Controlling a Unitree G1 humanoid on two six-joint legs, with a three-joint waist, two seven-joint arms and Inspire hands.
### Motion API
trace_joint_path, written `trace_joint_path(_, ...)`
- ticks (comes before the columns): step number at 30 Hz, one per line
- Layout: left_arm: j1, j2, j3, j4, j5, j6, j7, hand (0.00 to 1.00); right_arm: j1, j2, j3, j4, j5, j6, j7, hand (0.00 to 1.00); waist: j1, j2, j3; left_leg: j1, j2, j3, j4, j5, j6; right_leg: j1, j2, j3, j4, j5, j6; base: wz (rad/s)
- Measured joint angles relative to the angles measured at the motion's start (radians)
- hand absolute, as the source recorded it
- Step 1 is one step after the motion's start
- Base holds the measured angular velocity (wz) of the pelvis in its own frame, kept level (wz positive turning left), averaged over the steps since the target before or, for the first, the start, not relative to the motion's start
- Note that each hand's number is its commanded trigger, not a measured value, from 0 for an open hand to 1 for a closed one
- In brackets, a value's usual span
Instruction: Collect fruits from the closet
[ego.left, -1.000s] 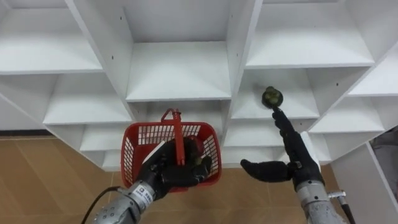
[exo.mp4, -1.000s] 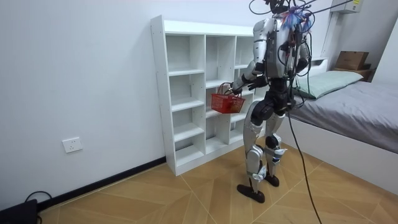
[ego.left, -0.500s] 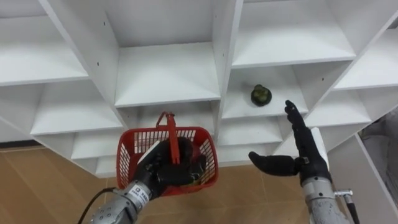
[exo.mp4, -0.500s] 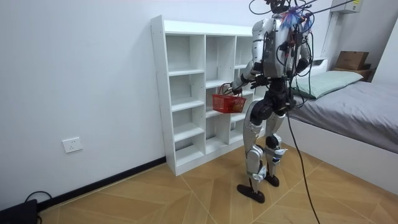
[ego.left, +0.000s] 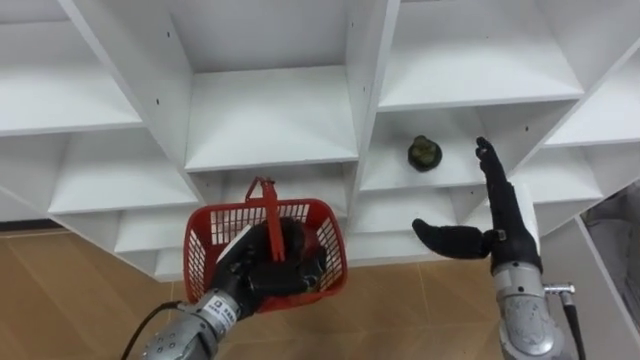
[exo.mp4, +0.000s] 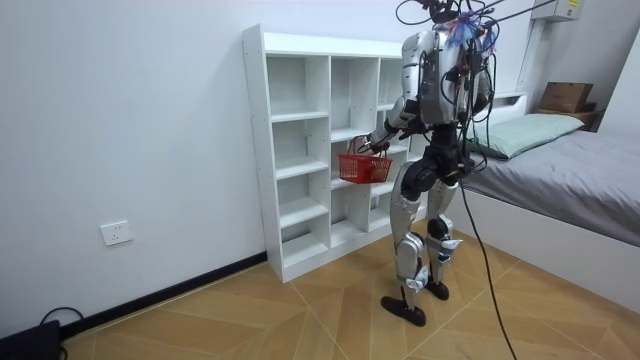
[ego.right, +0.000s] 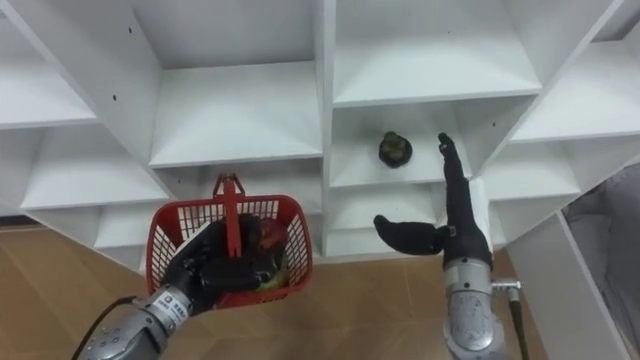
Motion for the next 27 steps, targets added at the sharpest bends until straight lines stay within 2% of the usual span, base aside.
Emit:
trace_joint_path(2,-0.001,0.003,0.001,0.000,0.000,0.000,0.000,1.00,-0.021,-0.011,-0.001,0.037,0.006,-0.002,-0.008,0.00,0.004,-0.002,0.0013,-0.015,0.000,-0.007,0.011,0.000,0.000,-0.011,-0.001,-0.007,0.006,0.000,0.000,0.11)
trace_joint_path(3,-0.001,0.010,0.001,0.000,0.000,0.000,0.000,1.00,-0.045,-0.011,-0.004,0.075,0.006,-0.002,-0.014,0.00,0.004,-0.004,0.0063,-0.023,0.001,-0.014,0.020,0.000,0.000,-0.013,-0.003,-0.011,0.010,0.000,-0.001,0.08)
trace_joint_path(6,0.000,0.021,0.001,0.003,0.000,0.000,-0.001,1.00,-0.068,-0.016,-0.012,0.110,0.006,-0.001,-0.027,0.00,0.009,-0.010,0.0109,-0.040,0.001,-0.017,0.025,0.000,0.001,-0.030,-0.010,-0.027,0.022,-0.008,-0.003,0.13)
trace_joint_path(18,0.014,0.022,0.002,0.031,0.001,0.001,-0.001,1.00,-0.147,-0.018,-0.047,0.186,0.001,0.000,-0.080,0.00,0.016,-0.018,0.0123,-0.120,-0.001,-0.045,0.075,0.000,0.000,-0.106,-0.029,-0.067,0.109,-0.046,-0.014,0.11)
trace_joint_path(22,0.012,0.021,0.003,0.031,0.001,0.001,-0.001,1.00,-0.172,-0.025,-0.049,0.194,-0.002,0.006,-0.081,0.00,0.025,-0.021,0.0119,-0.138,-0.002,-0.049,0.082,0.001,0.000,-0.132,-0.031,-0.063,0.125,-0.052,-0.016,0.02)
trace_joint_path(27,0.003,0.024,0.002,0.033,0.001,0.001,-0.001,1.00,-0.201,-0.031,-0.041,0.234,0.002,0.010,-0.078,0.00,0.041,-0.034,0.0189,-0.161,-0.002,-0.059,0.100,0.001,0.000,-0.151,-0.035,-0.066,0.140,-0.055,-0.018,0.03)
